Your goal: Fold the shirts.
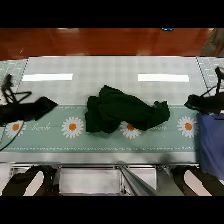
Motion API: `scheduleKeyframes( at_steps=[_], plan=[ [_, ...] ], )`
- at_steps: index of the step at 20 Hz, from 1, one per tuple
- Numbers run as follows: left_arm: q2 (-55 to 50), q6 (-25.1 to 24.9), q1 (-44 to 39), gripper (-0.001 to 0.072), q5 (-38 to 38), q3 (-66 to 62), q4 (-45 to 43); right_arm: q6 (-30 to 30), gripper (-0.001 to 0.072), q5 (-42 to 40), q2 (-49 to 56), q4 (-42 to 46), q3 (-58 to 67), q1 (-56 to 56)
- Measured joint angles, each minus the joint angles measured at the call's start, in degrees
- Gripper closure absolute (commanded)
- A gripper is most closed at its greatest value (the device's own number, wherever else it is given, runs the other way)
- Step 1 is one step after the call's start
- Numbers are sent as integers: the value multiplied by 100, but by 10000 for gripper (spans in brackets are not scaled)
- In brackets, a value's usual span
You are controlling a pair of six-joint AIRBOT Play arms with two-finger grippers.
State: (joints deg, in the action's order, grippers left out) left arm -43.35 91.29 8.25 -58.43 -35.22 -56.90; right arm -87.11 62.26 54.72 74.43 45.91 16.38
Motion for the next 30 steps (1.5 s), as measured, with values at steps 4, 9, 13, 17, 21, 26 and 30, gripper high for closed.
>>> scheduleKeyframes(
  at_steps=[4, 9, 13, 17, 21, 26, 30],
  plan=[
    [-1023, -1207, 13, 200, -111, 590, 1554, 999, 297, -348, -249, -1775, -1180, 588],
    [-2291, -2006, -267, 200, 13, 544, 2481, 1513, 297, -424, -326, -2505, -1589, 765],
    [-2844, -2175, -750, 200, 404, 166, 2682, 1622, 297, -367, -341, -2656, -1665, 796],
    [-3257, -2225, -1228, 200, 640, -417, 2754, 1661, 297, -339, -341, -2717, -1681, 804],
    [-3801, -2205, -1727, 199, 426, -949, 2542, 1670, 297, -323, -343, -2730, -1685, 804],
    [-4251, -2013, -2295, 658, 13, -1381, 1888, 1676, 297, -323, -343, -2739, -1685, 804],
    [-4334, -1971, -2441, 692, -177, -1637, 1578, 1676, 297, -323, -343, -2712, -1685, 804]
  ],
)
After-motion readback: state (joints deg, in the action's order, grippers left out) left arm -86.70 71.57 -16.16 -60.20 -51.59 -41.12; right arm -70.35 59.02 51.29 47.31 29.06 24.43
